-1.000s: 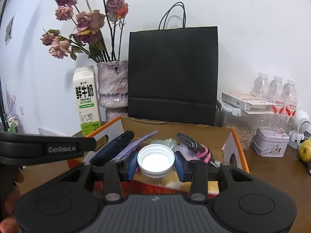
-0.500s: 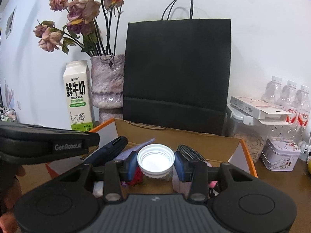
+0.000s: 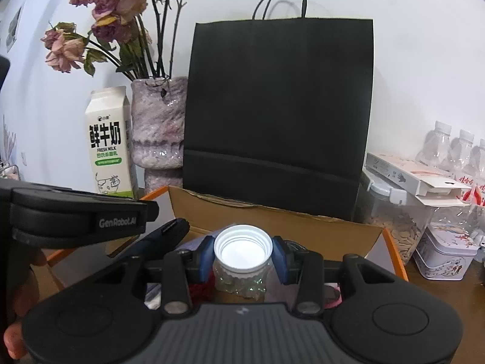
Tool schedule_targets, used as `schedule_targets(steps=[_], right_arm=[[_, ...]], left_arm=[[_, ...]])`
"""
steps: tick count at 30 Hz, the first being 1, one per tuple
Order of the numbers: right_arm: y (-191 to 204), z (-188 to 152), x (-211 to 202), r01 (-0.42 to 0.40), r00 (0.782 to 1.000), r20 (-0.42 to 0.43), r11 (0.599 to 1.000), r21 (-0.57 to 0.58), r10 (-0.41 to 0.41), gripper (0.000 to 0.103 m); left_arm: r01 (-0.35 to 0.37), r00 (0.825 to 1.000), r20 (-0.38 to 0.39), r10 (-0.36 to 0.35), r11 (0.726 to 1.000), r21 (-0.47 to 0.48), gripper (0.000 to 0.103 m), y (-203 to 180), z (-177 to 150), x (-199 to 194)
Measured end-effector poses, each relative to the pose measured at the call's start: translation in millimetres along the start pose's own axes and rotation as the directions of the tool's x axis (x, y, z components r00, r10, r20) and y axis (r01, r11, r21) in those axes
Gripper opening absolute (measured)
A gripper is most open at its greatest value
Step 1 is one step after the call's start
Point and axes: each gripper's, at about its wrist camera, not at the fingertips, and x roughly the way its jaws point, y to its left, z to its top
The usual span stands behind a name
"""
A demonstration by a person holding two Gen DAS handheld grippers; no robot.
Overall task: Organize objects
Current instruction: 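Lower the block and cap into the box and open both tools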
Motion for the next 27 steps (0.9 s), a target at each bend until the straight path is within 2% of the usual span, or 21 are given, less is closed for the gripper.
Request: schedule_targets(steps=[12, 13, 14, 15, 18, 19, 20, 22, 27], right_arm=[[-1.6, 0.9, 8.3, 0.005, 1.0, -0.006, 1.0, 0.0, -0.005, 0.04], [-1.2, 0.5, 8.0, 0.006, 1.0, -0.004, 1.0, -0.001, -0.006, 0.043], [-0.8, 0.4, 7.9, 0.006, 1.0, -0.003, 1.0, -0.002, -0.006, 0.047], [-0.4, 0.3, 7.9, 0.003, 1.0, -0.004, 1.0, -0.003, -0.003, 0.057], [0.5, 0.1, 7.2, 0.005, 1.0, 0.0, 1.0, -0.007, -0.005, 0.08], [0.8, 0.1, 6.9, 0.007, 1.0, 0.002, 1.0, -0.008, -0.007, 0.09], [0.9, -0.1, 6.6, 0.012, 1.0, 0.004, 1.0, -0.009, -0.011, 0.093], [0.8, -0.4, 6.7, 0.026, 1.0, 0.005, 1.0, -0.011, -0.026, 0.103], [-1.6, -1.0, 7.7, 0.034, 0.999, 0.004, 0.999, -0.002, -0.034, 0.103]], left_arm=[[-0.007, 1.0, -0.007, 0.007, 1.0, 0.0, 0.026, 2.0, 0.8, 9.1], [-0.009, 1.0, -0.004, 0.009, 1.0, 0.0, 0.032, 2.1, 0.9, 8.6], [-0.008, 1.0, -0.002, 0.008, 1.0, -0.004, 0.044, 2.8, 1.1, 8.4], [-0.009, 1.0, 0.004, 0.009, 1.0, -0.009, 0.049, 3.5, 1.4, 7.2], [-0.038, 0.999, 0.027, 0.038, 0.999, -0.008, 0.078, 3.9, 1.9, 3.8], [-0.048, 0.998, 0.033, 0.049, 0.999, -0.01, 0.095, 3.7, 1.9, 1.9], [-0.065, 0.997, 0.047, 0.066, 0.998, -0.014, 0.103, 3.7, 1.7, 0.5], [-0.082, 0.994, 0.066, 0.082, 0.997, -0.013, 0.103, 3.5, 2.5, -2.4], [-0.078, 0.995, 0.053, 0.079, 0.997, -0.02, 0.103, 4.8, 3.1, -1.3]])
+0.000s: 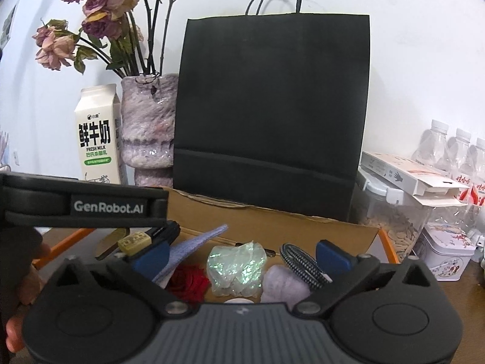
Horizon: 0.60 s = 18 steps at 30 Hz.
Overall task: Organize objects
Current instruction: 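Lower the block and cap into the box and open both tools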
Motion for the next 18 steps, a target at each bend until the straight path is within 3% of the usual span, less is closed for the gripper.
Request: schedule_targets(steps=[18], right_arm=[[5.1, -2.4, -13.1, -0.008, 1.0, 0.018, 1.0, -0.006, 0.008, 0.103]], left_arm=[[0.007, 1.0, 0.009, -0.007, 1.0, 0.014, 0.103, 0.4, -3.0, -15.7]])
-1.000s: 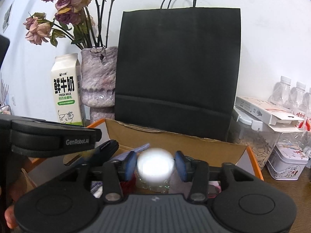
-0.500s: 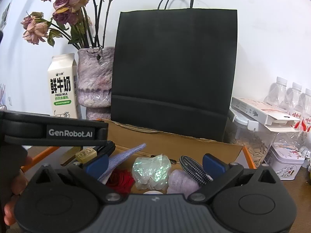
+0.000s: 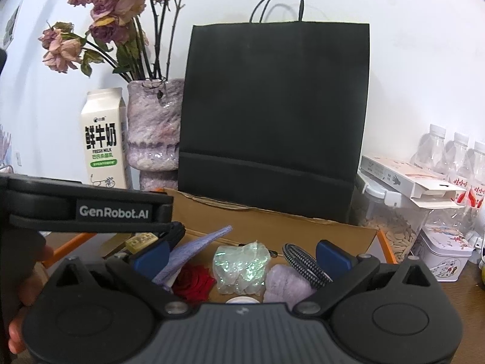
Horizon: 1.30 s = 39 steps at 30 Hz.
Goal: Organize objects
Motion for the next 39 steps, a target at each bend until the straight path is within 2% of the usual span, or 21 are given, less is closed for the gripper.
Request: schedule_targets(steps=[7, 15, 30, 39], right_arm=[[1.8, -5.2, -24.5, -0.01, 1.0, 0.016, 1.0, 0.002, 0.01, 0.103], [5.4, -22.8, -66.3, -0.009, 1.0, -0.005, 1.0, 0.011, 0.009, 0.103], [18.3, -55.0, -165.8, -0.008, 1.0, -0.026, 0.998, 0.065, 0.01, 0.103], [28.9, -77.4, -236.3, -0.012, 1.0, -0.025, 0.997, 0.073, 0.014, 0.103]], left_arm=[[0.016, 1.0, -0.004, -0.016, 1.0, -0.015, 0.103, 9.9, -7.0, -25.7], [0.037, 0.999, -0.019, -0.037, 0.999, 0.004, 0.103, 21.3, -26.9, -74.9], [0.033, 0.998, -0.053, -0.033, 0.999, 0.0, 0.103, 40.4, -70.8, -178.5], [0.056, 0.995, -0.087, -0.055, 0.998, 0.014, 0.103, 47.8, -101.9, -245.7]])
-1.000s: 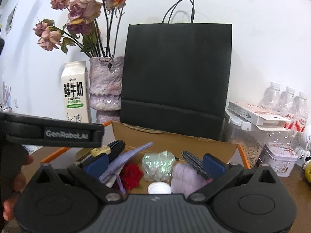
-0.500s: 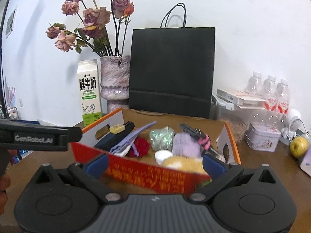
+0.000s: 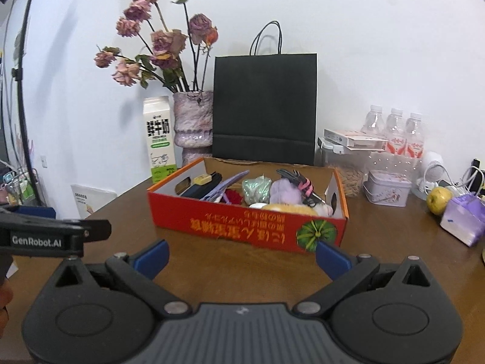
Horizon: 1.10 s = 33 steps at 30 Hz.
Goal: Organize objects
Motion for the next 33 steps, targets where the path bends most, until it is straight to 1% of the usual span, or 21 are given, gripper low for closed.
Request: schedule_targets(steps=[9, 16, 23, 33], right_arm=[[7.0, -27.7, -60.4, -0.008, 1.0, -0.001, 1.0, 0.009, 0.008, 0.103], [12.1, -33.3, -91.7, -0.015, 1.0, 0.015, 1.0, 0.002, 0.015, 0.103], [17.3, -34.8, -103.7, -0.023, 0.999, 0.022, 1.0, -0.006, 0.023, 0.103], [22.0, -35.8, -107.1, -0.027, 0.999, 0.027, 1.0, -0.009, 0.028, 0.103]], left_arm=[[-0.001, 1.0, 0.001, 0.001, 1.0, -0.003, 0.103, -2.5, -28.0, -55.5], [0.002, 1.0, -0.009, -0.002, 1.0, -0.016, 0.103, -3.2, -40.6, -78.4], [0.001, 1.0, -0.001, -0.001, 1.0, -0.017, 0.103, -2.4, -44.3, -90.4], [-0.004, 1.0, -0.001, 0.004, 1.0, -0.018, 0.103, -1.3, -45.8, -92.8]])
